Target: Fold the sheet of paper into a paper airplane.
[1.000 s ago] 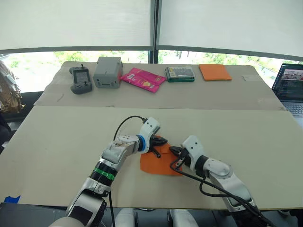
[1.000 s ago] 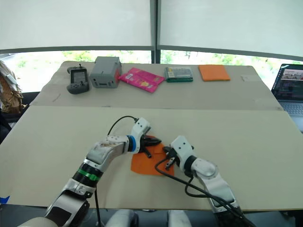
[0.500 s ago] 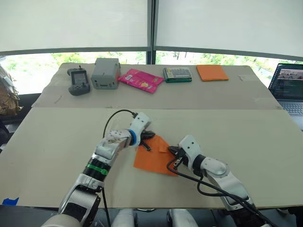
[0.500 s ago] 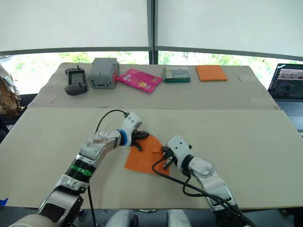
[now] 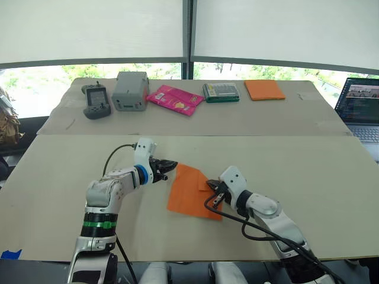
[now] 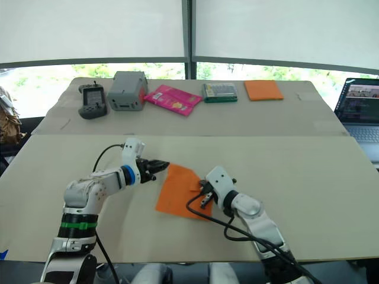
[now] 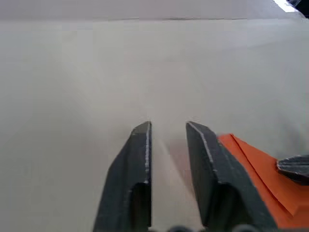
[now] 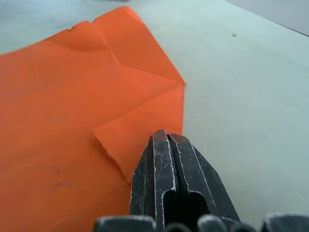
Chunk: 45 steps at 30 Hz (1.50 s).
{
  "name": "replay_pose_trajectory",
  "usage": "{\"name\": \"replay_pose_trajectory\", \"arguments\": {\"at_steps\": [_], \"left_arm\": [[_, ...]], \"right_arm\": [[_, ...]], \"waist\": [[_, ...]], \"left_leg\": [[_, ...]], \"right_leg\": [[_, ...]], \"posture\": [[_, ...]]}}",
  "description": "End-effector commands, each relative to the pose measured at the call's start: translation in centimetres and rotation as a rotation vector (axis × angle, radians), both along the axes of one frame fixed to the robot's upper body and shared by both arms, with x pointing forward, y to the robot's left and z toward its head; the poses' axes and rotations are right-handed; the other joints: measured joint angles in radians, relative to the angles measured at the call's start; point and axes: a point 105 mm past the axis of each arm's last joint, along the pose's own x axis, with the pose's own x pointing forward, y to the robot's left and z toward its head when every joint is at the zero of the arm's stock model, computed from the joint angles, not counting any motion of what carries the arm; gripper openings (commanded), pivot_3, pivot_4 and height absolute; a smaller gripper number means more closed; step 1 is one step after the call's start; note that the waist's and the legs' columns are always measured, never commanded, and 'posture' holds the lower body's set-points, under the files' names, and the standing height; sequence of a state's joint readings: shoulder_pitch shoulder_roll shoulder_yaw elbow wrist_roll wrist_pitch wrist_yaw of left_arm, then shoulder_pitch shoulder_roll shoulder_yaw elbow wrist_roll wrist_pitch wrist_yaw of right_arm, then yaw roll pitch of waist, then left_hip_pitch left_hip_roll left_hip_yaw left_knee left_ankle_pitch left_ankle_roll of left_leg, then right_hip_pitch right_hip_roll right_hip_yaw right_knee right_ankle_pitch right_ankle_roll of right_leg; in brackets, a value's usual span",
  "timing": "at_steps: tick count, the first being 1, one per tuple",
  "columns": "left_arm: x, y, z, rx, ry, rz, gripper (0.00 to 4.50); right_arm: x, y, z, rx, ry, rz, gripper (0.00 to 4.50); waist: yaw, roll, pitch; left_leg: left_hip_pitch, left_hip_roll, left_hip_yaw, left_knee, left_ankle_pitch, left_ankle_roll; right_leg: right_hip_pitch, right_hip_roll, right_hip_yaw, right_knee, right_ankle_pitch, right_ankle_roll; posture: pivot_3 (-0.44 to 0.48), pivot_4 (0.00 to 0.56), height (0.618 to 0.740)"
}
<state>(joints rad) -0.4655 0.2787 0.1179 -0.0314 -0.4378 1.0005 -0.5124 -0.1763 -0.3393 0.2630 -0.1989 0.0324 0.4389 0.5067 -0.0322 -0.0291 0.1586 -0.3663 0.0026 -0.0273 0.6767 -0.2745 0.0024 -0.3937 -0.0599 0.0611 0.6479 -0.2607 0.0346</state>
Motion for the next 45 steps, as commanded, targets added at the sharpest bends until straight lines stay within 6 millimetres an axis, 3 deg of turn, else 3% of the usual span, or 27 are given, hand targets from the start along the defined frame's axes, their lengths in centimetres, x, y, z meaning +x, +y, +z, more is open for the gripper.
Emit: {"name": "replay_pose_trajectory", "arguments": {"at_steps": [1, 9, 18, 23, 29, 34, 37, 42, 45], "left_arm": [[-0.6, -0.8, 1.6, -0.052, -0.024, -0.013, 2.82], [-1.4, -2.2, 0.1, 0.001, 0.008, -0.056, 2.82], [-1.7, -3.2, 0.2, 0.061, -0.09, -0.141, 0.04], [-1.8, -3.5, 0.8, 0.139, -0.208, -0.196, 0.04], [-3.5, -4.4, -0.7, 0.307, -0.302, -0.329, 0.04], [-2.3, -3.8, 0.3, 0.15, -0.23, -0.203, 0.04], [-1.9, -3.6, 1.5, -0.03, -0.135, -0.142, 0.86], [-1.5, -2.8, 1.9, -0.055, -0.091, -0.117, 2.5], [-1.5, -2.7, 2.2, -0.07, -0.069, -0.13, 2.5]], "right_arm": [[-0.6, -0.1, -2.7, -0.043, 0.1, -0.01, 0.0], [-0.6, 0.2, -2.8, -0.046, 0.098, -0.002, 0.0], [-0.6, 0.1, -2.9, -0.051, 0.1, -0.002, 0.0], [-0.7, 0.2, -3.0, -0.053, 0.104, -0.001, 0.0], [-0.6, 0.2, -3.0, -0.063, 0.101, 0.005, 0.0], [-0.7, 0.2, -3.0, -0.065, 0.101, 0.005, 0.0], [-0.7, 0.4, -3.1, -0.063, 0.106, 0.007, 0.0], [-0.7, 0.4, -3.1, -0.067, 0.103, 0.008, 0.0], [-0.7, 0.6, -3.1, -0.066, 0.104, 0.009, 0.0]], "waist": [[0.0, 0.0, 0.0], [-0.008, 0.0, 0.0], [-0.008, 0.0, 0.0], [-0.008, 0.0, 0.0], [-0.009, 0.0, 0.0], [-0.007, 0.0, 0.0], [-0.007, 0.0, 0.0], [-0.011, 0.0, 0.0], [-0.011, 0.0, 0.0]], "left_leg": [[-0.001, 0.0, 0.0, 0.0, 0.0, 0.0], [-0.001, 0.0, 0.0, -0.001, 0.0, 0.0], [-0.001, 0.0, 0.0, -0.001, 0.0, 0.0], [-0.001, 0.0, 0.0, -0.001, 0.0, 0.0], [-0.001, 0.0, 0.0, -0.002, 0.0, 0.0], [-0.001, 0.0, 0.0, -0.002, 0.0, 0.0], [-0.001, 0.0, 0.0, -0.001, 0.0, 0.0], [-0.001, 0.0, 0.0, -0.002, 0.0, 0.0], [-0.001, 0.0, 0.0, -0.002, 0.0, 0.0]], "right_leg": [[0.0, 0.0, 0.0, 0.0, 0.0, 0.0], [-0.001, 0.0, 0.0, 0.0, 0.0, 0.0], [-0.001, 0.0, 0.0, 0.0, 0.0, 0.0], [-0.001, 0.0, 0.0, -0.001, 0.0, 0.0], [-0.001, 0.0, 0.001, -0.001, 0.0, 0.0], [0.0, -0.001, 0.0, -0.002, 0.0, 0.0], [-0.001, -0.001, 0.0, -0.002, 0.0, 0.0], [-0.001, 0.0, 0.0, -0.002, 0.0, 0.0], [-0.001, 0.0, 0.0, -0.002, 0.0, 0.0]], "posture": [[0.0, 0.15, 0.74], [0.0, 0.15, 0.74], [0.0, 0.15, 0.74], [0.0, 0.15, 0.74], [0.0, 0.15, 0.74], [0.0, 0.15, 0.74], [0.0, 0.15, 0.74], [0.0, 0.15, 0.74], [0.0, 0.15, 0.74]]}}
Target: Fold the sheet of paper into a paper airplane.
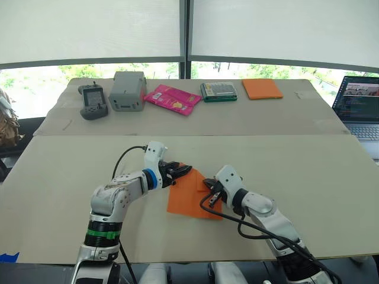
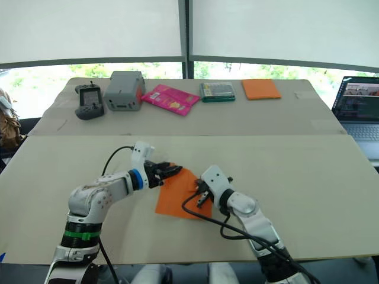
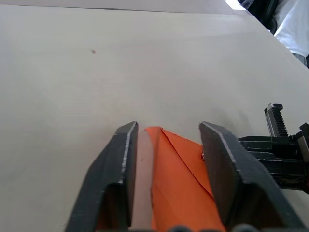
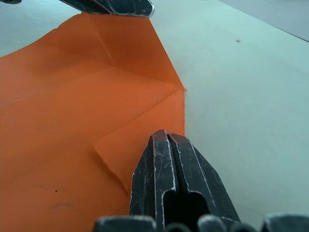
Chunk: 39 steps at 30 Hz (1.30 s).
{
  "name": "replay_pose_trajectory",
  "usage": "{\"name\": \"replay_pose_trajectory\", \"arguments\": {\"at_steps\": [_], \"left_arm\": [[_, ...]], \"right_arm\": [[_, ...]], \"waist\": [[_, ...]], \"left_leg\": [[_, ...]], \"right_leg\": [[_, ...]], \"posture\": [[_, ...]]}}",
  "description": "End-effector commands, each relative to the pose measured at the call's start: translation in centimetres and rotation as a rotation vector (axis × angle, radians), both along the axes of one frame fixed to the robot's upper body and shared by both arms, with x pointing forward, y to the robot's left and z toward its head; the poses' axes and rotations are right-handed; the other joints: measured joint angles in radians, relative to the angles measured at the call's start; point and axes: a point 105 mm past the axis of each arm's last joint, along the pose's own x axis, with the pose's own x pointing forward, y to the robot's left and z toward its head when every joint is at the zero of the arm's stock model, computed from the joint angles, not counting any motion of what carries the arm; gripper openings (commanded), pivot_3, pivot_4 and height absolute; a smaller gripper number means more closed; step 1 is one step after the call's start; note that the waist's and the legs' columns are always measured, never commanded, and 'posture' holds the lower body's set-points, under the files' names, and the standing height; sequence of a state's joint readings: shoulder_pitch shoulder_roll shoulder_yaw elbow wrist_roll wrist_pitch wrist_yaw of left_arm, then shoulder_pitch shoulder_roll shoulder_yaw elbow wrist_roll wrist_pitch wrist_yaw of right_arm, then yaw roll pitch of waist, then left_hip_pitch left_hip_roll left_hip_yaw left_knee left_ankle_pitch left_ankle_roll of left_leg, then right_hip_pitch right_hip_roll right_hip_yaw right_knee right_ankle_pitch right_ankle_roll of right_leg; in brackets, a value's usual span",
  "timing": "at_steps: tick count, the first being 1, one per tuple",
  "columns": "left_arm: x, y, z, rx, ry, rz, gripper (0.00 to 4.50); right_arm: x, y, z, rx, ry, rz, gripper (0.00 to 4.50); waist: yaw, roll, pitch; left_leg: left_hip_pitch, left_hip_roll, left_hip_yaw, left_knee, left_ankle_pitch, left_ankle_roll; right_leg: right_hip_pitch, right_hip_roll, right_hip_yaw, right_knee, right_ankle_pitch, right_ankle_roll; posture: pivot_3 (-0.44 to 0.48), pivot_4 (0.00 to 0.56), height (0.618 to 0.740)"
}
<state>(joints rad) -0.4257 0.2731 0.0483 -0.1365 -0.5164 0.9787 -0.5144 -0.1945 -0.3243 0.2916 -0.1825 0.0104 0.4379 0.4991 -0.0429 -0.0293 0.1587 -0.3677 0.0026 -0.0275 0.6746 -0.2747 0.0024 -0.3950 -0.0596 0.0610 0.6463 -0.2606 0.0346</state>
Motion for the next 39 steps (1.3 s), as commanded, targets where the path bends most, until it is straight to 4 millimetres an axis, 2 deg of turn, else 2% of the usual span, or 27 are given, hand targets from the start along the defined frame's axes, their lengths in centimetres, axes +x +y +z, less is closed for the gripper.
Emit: {"name": "replay_pose_trajectory", "arguments": {"at_steps": [1, 6, 9, 12, 16, 17, 21, 28, 31, 34, 39], "left_arm": [[0.1, 0.0, 1.1, -0.035, 0.003, -0.024, 2.5], [-0.4, -0.1, 0.4, 0.019, 0.014, -0.067, 2.5], [-0.6, -0.3, 0.7, 0.003, 0.011, -0.088, 2.5], [-0.7, -0.1, 1.1, 0.016, -0.003, -0.096, 1.65], [-0.6, 0.4, 1.6, 0.036, -0.024, -0.097, 0.26], [-0.7, 0.5, 1.5, 0.048, -0.027, -0.103, 0.05], [-1.2, 0.3, 1.2, 0.071, -0.031, -0.125, 0.05], [-1.9, -1.1, 0.7, 0.228, -0.195, -0.225, 0.05], [-2.0, -1.5, 0.4, 0.244, -0.194, -0.233, 0.05], [-2.4, -1.7, -0.8, 0.335, -0.208, -0.268, 0.05], [-2.5, -1.8, -1.8, 0.351, -0.188, -0.265, 0.05]], "right_arm": [[-0.8, -0.2, -3.0, -0.052, 0.109, -0.008, 0.0], [-0.8, -0.2, -3.1, -0.049, 0.111, -0.013, 0.0], [-0.8, -0.2, -3.1, -0.047, 0.111, -0.017, 0.0], [-0.9, -0.1, -3.1, -0.045, 0.112, -0.019, 0.0], [-0.9, -0.1, -3.2, -0.046, 0.112, -0.018, 0.0], [-0.8, -0.1, -3.2, -0.046, 0.113, -0.017, 0.0], [-0.8, 0.0, -3.2, -0.046, 0.111, -0.013, 0.0], [-0.5, -0.1, -3.0, -0.066, 0.095, -0.009, 0.0], [-0.4, -0.2, -2.9, -0.07, 0.089, -0.013, 0.0], [0.0, -0.8, -2.0, -0.053, 0.069, -0.032, 0.0], [1.0, -1.6, 0.6, -0.019, 0.002, -0.047, 0.0]], "waist": [[0.0, 0.0, 0.0], [-0.001, 0.0, 0.0], [0.0, 0.0, 0.0], [-0.001, 0.0, 0.0], [-0.001, 0.0, 0.0], [-0.002, 0.0, 0.0], [-0.001, 0.0, 0.0], [0.0, 0.0, 0.0], [0.0, 0.0, 0.0], [0.0, 0.0, 0.0], [0.003, 0.0, 0.0]], "left_leg": [[0.0, 0.0, 0.0, 0.0, 0.0, 0.0], [0.0, 0.0, 0.0, 0.0, 0.0, 0.0], [0.0, 0.0, 0.0, 0.0, 0.0, 0.0], [0.0, 0.0, 0.0, 0.0, 0.0, 0.0], [0.0, 0.001, 0.0, -0.001, 0.0, 0.0], [0.0, 0.001, 0.0, -0.001, 0.0, 0.0], [0.0, 0.001, 0.0, -0.001, 0.0, 0.0], [0.0, 0.001, 0.0, -0.001, 0.0, 0.0], [0.0, 0.0, 0.0, -0.001, 0.0, 0.0], [0.0, 0.0, 0.0, -0.001, 0.0, 0.0], [-0.002, 0.0, 0.0, -0.001, 0.0, 0.0]], "right_leg": [[0.0, 0.0, 0.0, 0.0, 0.0, 0.0], [0.0, 0.0, 0.0, 0.0, 0.0, 0.0], [0.0, 0.0, 0.0, 0.0, 0.0, 0.0], [0.0, 0.0, 0.0, 0.0, 0.0, 0.0], [-0.001, 0.0, 0.0, 0.0, 0.0, 0.0], [-0.001, 0.0, 0.0, 0.0, 0.0, 0.0], [-0.001, 0.0, 0.0, 0.0, 0.0, 0.0], [-0.002, 0.0, 0.001, 0.0, 0.0, 0.0], [-0.001, -0.001, 0.001, 0.0, 0.0, 0.0], [-0.001, -0.001, 0.001, 0.0, 0.0, 0.0], [-0.003, -0.001, 0.001, 0.0, 0.0, 0.0]], "posture": [[0.0, 0.15, 0.74], [0.0, 0.15, 0.74], [0.0, 0.15, 0.74], [0.0, 0.15, 0.74], [0.0, 0.15, 0.74], [0.0, 0.15, 0.74], [0.0, 0.15, 0.74], [0.0, 0.15, 0.74], [0.0, 0.15, 0.74], [0.0, 0.15, 0.74], [0.0, 0.15, 0.74]]}}
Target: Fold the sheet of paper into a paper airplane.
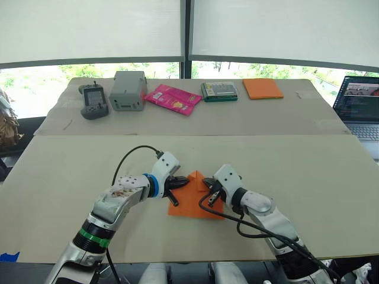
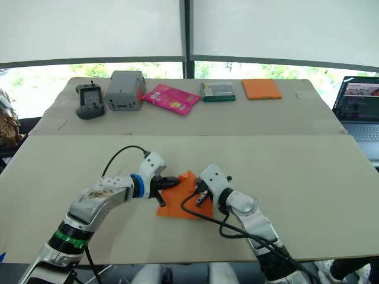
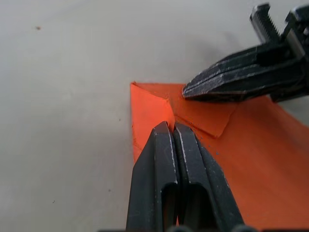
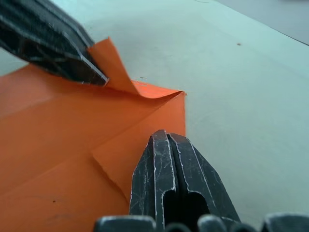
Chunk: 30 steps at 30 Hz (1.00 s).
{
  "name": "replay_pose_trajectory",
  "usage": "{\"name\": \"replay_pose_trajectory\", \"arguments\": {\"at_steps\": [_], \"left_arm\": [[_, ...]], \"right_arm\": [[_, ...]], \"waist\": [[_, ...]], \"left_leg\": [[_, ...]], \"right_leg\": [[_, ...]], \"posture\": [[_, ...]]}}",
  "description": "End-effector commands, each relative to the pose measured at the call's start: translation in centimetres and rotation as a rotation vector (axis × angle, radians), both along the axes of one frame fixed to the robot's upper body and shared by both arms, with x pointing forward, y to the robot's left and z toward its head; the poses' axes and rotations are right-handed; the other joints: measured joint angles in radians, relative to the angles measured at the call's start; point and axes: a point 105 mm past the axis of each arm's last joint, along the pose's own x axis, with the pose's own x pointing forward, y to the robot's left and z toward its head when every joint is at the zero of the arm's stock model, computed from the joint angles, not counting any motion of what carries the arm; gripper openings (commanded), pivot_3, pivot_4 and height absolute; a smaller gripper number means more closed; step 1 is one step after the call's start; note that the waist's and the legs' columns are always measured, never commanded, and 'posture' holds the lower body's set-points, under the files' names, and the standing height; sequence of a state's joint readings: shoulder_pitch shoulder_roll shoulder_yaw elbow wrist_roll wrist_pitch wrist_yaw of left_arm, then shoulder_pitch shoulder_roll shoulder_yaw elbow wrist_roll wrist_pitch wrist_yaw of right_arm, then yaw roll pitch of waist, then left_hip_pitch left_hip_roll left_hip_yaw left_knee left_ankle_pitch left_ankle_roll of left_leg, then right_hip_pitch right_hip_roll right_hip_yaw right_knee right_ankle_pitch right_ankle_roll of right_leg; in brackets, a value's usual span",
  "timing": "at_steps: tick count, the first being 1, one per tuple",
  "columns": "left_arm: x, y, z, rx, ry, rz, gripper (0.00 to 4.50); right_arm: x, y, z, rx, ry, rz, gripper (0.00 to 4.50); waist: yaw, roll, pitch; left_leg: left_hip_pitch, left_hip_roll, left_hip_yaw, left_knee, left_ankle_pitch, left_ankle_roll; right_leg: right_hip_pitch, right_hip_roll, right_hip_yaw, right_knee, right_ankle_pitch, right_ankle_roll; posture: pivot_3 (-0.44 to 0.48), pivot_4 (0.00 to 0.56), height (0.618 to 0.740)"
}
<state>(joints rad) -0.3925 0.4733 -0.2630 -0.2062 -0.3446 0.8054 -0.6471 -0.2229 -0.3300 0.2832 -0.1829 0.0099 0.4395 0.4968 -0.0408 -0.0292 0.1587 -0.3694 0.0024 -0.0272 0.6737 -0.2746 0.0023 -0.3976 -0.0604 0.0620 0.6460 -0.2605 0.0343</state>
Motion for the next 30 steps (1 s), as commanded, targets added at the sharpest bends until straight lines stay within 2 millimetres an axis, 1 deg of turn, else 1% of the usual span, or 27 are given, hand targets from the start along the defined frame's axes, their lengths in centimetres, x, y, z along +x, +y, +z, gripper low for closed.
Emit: {"name": "replay_pose_trajectory", "arguments": {"at_steps": [1, 3, 4, 6, 11, 15, 18, 20, 23, 26, 30], "left_arm": [[-0.1, -0.4, 0.4, 0.004, -0.04, -0.018, 0.05], [0.0, -0.4, 0.2, 0.006, -0.038, -0.016, 0.05], [0.1, -0.3, 0.1, 0.008, -0.038, -0.011, 0.05], [0.2, -0.3, 0.1, 0.009, -0.038, -0.008, 0.05], [0.2, -0.3, 0.0, 0.012, -0.038, -0.013, 0.05], [0.3, -0.1, 0.0, 0.009, -0.037, -0.004, 0.05], [0.2, 0.0, 0.1, 0.007, -0.037, 0.001, 0.05], [0.2, -0.1, 0.2, -0.026, -0.018, 0.015, 0.05], [0.2, 0.0, 0.4, -0.036, -0.013, 0.022, 0.05], [0.2, 0.0, 0.3, -0.029, -0.015, 0.022, 0.05], [0.1, 0.2, 0.3, -0.023, -0.016, 0.021, 0.05]], "right_arm": [[0.6, -1.5, 0.3, 0.0, 0.019, -0.044, 0.0], [1.1, -1.1, 1.8, 0.042, -0.007, -0.025, 0.0], [1.4, -0.6, 2.4, 0.089, 0.004, -0.009, 0.0], [1.7, 0.0, 3.1, 0.132, 0.02, 0.018, 0.0], [3.2, 0.3, 2.9, 0.082, 0.028, 0.099, 0.0], [4.2, 1.2, 3.0, 0.055, 0.042, 0.184, 0.0], [4.1, 1.9, 2.7, 0.058, 0.055, 0.232, 0.0], [3.8, 2.3, 2.8, 0.063, 0.04, 0.261, 0.0], [3.4, 2.7, 2.9, 0.067, 0.032, 0.292, 0.0], [3.2, 2.8, 2.6, 0.06, 0.042, 0.303, 0.0], [3.2, 2.0, 1.2, -0.007, 0.06, 0.289, 0.0]], "waist": [[0.002, 0.0, 0.0], [0.004, 0.0, 0.0], [0.004, 0.0, 0.0], [0.002, 0.0, 0.001], [0.002, 0.001, 0.001], [0.002, 0.001, 0.001], [0.001, 0.001, 0.001], [0.002, 0.001, 0.001], [0.002, 0.001, 0.001], [0.002, 0.001, 0.001], [0.002, 0.001, 0.001]], "left_leg": [[-0.001, 0.0, 0.0, 0.0, 0.0, 0.0], [-0.003, 0.0, 0.0, 0.001, 0.0, 0.0], [-0.005, -0.001, 0.0, 0.001, 0.0, 0.0], [-0.008, 0.0, 0.0, 0.001, 0.0, 0.0], [-0.01, -0.001, 0.0, 0.001, 0.0, 0.0], [-0.012, -0.001, 0.0, 0.001, 0.0, 0.0], [-0.014, -0.001, 0.0, 0.002, 0.0, 0.0], [-0.015, -0.001, 0.0, 0.002, 0.0, 0.0], [-0.023, -0.002, 0.0, 0.004, 0.0, 0.0], [-0.023, -0.002, 0.0, 0.005, 0.0, 0.0], [-0.021, -0.002, 0.0, 0.005, 0.001, -0.001]], "right_leg": [[-0.001, 0.0, 0.0, 0.0, 0.0, 0.0], [-0.004, 0.0, 0.0, 0.001, 0.0, 0.0], [-0.006, 0.0, 0.0, 0.001, 0.0, 0.0], [-0.009, 0.0, 0.0, 0.002, 0.0, 0.0], [-0.01, 0.0, 0.0, 0.001, 0.0, 0.0], [-0.012, -0.001, 0.0, 0.001, 0.0, 0.0], [-0.014, -0.001, 0.0, 0.002, 0.0, 0.0], [-0.015, -0.001, 0.0, 0.002, 0.0, 0.0], [-0.025, -0.001, 0.001, 0.007, 0.001, 0.0], [-0.026, -0.002, 0.001, 0.01, 0.001, 0.0], [-0.025, -0.001, 0.001, 0.011, 0.001, 0.0]], "posture": [[0.0, 0.15, 0.74], [0.0, 0.15, 0.74], [0.0, 0.15, 0.74], [0.0, 0.15, 0.74], [0.0, 0.15, 0.74], [0.0, 0.15, 0.74], [0.0, 0.15, 0.74], [0.0, 0.15, 0.74], [0.0, 0.15, 0.74], [0.0, 0.15, 0.74], [0.0, 0.15, 0.74]]}}
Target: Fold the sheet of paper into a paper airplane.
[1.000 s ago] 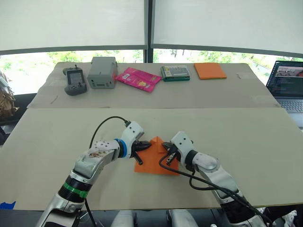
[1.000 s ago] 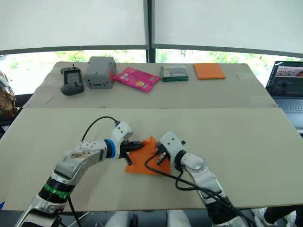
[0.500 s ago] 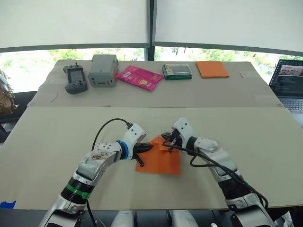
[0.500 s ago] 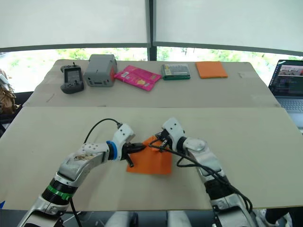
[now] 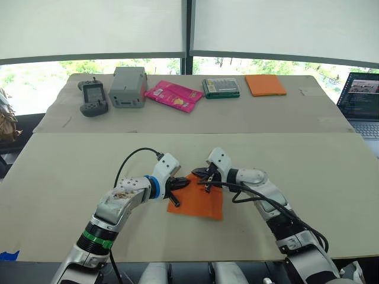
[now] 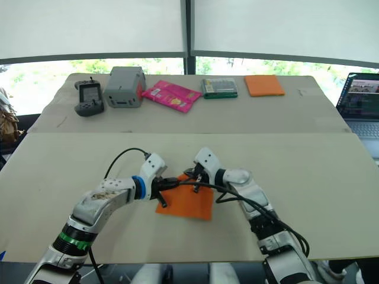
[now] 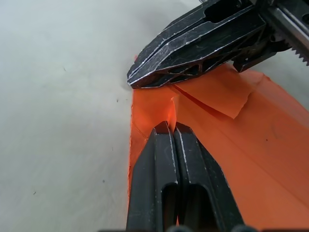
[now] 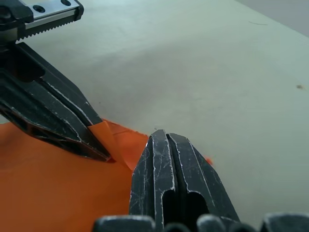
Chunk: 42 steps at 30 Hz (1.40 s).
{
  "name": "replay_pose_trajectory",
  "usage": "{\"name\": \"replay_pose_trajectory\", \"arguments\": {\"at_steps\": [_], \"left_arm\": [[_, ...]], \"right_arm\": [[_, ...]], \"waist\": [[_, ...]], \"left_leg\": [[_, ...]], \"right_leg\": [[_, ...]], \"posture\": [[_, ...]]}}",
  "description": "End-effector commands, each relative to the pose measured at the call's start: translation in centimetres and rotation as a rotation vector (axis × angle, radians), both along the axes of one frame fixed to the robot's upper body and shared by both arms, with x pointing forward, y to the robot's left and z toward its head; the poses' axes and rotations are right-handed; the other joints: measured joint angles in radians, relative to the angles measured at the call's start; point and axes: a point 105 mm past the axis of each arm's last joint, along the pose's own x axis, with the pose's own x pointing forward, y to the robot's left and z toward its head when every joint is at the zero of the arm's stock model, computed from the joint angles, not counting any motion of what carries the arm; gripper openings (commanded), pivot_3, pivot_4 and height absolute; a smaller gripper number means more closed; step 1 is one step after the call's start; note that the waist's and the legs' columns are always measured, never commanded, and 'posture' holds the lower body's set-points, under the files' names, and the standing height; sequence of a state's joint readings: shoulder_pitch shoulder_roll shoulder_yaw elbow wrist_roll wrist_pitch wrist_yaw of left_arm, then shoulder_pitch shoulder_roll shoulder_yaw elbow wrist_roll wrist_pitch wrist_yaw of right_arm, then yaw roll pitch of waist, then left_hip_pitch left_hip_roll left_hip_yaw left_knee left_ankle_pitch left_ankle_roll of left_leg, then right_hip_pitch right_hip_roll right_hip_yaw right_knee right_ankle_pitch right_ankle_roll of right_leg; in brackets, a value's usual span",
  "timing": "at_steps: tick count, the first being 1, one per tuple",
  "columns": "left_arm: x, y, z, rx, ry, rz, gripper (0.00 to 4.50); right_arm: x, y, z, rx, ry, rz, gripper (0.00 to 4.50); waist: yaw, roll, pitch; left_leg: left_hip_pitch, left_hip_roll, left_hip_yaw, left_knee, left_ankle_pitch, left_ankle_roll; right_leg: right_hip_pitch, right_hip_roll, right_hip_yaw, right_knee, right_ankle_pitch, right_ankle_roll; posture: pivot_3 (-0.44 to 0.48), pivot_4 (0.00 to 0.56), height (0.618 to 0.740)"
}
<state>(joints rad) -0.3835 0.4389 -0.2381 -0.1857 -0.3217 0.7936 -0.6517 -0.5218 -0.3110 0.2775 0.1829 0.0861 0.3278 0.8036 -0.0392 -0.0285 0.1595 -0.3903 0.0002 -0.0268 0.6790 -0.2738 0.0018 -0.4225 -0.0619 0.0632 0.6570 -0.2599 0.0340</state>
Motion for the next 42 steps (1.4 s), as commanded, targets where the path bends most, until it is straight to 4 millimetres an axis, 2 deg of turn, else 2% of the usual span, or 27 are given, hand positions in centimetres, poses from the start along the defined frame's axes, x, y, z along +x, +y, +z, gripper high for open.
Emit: {"name": "replay_pose_trajectory", "arguments": {"at_steps": [1, 5, 8, 13, 15, 18, 20, 23, 27, 34, 38, 42], "left_arm": [[-0.2, 0.2, 0.5, -0.003, -0.012, 0.0, 0.05], [-0.4, 0.6, 1.3, -0.052, 0.011, 0.008, 1.15], [-0.5, 1.0, 1.9, -0.069, 0.006, 0.005, 2.21], [0.6, 3.7, 5.2, -0.205, -0.048, 0.056, 3.89], [0.9, 4.0, 5.4, -0.208, -0.055, 0.075, 3.89], [1.1, 3.6, 4.5, -0.162, -0.049, 0.069, 3.13], [0.8, 2.9, 3.6, -0.138, -0.041, 0.047, 2.35], [0.4, 2.2, 2.4, -0.116, -0.026, 0.027, 1.43], [0.6, 2.3, -0.2, -0.068, -0.004, 0.042, 0.02], [-0.1, 2.4, -3.0, 0.053, -0.012, -0.003, 0.02], [-0.7, 2.4, -3.8, 0.055, -0.003, -0.003, 0.02], [-0.6, 2.4, -3.9, 0.044, 0.001, 0.014, 0.02]], "right_arm": [[0.0, -0.4, -0.5, -0.041, -0.018, 0.002, 0.0], [-0.1, -0.5, -1.2, -0.06, -0.008, 0.006, 0.0], [-0.2, -0.5, -1.5, -0.064, -0.004, 0.013, 0.0], [-0.4, -0.4, -2.1, -0.08, 0.004, 0.026, 0.0], [-0.4, -0.4, -2.1, -0.078, 0.004, 0.027, 0.0], [-0.4, -0.2, -2.3, -0.082, 0.003, 0.03, 0.0], [-0.5, -0.2, -2.3, -0.083, 0.001, 0.03, 0.0], [-0.4, -0.2, -2.3, -0.081, -0.001, 0.024, 0.0], [-0.6, -0.1, -2.3, -0.077, 0.0, 0.024, 0.0], [-0.9, 1.1, -1.3, -0.063, -0.034, 0.059, 0.0], [-1.0, 1.5, -1.6, -0.1, -0.055, 0.067, 0.0], [0.1, 0.5, -1.9, -0.146, -0.082, -0.006, 0.0]], "waist": [[-0.001, 0.0, 0.0], [-0.002, 0.0, 0.0], [-0.003, 0.0, 0.0], [-0.003, 0.0, 0.0], [-0.003, 0.0, 0.0], [-0.003, 0.0, 0.0], [-0.003, 0.0, 0.0], [-0.003, 0.0, 0.0], [-0.003, 0.0, 0.0], [-0.002, 0.0, -0.001], [-0.003, 0.001, -0.002], [-0.002, 0.001, -0.006]], "left_leg": [[0.001, 0.0, 0.0, 0.0, 0.0, 0.0], [0.001, 0.0, 0.0, 0.0, 0.0, 0.0], [0.001, 0.0, 0.0, 0.0, 0.0, 0.0], [0.001, 0.001, 0.0, 0.0, 0.0, 0.0], [0.002, 0.001, 0.0, 0.0, 0.0, 0.0], [0.003, 0.0, 0.0, 0.0, 0.0, 0.0], [0.003, 0.0, 0.0, 0.0, 0.0, 0.0], [0.003, 0.0, 0.0, 0.0, 0.0, 0.0], [0.003, 0.0, 0.0, 0.0, 0.0, 0.0], [0.005, 0.0, 0.001, 0.0, 0.0, 0.0], [0.007, 0.0, 0.001, 0.0, 0.0, 0.0], [0.007, 0.0, 0.001, 0.0, 0.0, 0.0]], "right_leg": [[0.001, 0.0, 0.0, 0.0, 0.0, 0.0], [0.0, 0.0, 0.0, 0.0, 0.0, 0.0], [0.001, 0.0, 0.0, 0.001, 0.0, 0.0], [0.0, 0.001, 0.0, 0.001, 0.0, 0.0], [0.001, 0.001, 0.0, 0.001, 0.0, 0.0], [0.002, 0.0, 0.0, 0.001, 0.0, 0.0], [0.002, 0.0, 0.0, 0.001, 0.0, 0.0], [0.002, 0.0, 0.0, 0.001, 0.0, 0.0], [0.002, 0.0, 0.0, 0.001, 0.0, 0.0], [0.004, 0.0, 0.001, 0.002, 0.0, 0.0], [0.004, 0.0, 0.001, 0.002, 0.0, 0.0], [0.005, 0.0, 0.001, 0.003, 0.0, 0.0]], "posture": [[0.0, 0.15, 0.74], [0.0, 0.15, 0.74], [0.0, 0.15, 0.74], [0.0, 0.15, 0.74], [0.0, 0.15, 0.74], [0.0, 0.15, 0.74], [0.0, 0.15, 0.74], [0.0, 0.15, 0.74], [0.0, 0.15, 0.74], [0.0, 0.15, 0.74], [0.0, 0.15, 0.74], [0.0, 0.15, 0.74]]}}
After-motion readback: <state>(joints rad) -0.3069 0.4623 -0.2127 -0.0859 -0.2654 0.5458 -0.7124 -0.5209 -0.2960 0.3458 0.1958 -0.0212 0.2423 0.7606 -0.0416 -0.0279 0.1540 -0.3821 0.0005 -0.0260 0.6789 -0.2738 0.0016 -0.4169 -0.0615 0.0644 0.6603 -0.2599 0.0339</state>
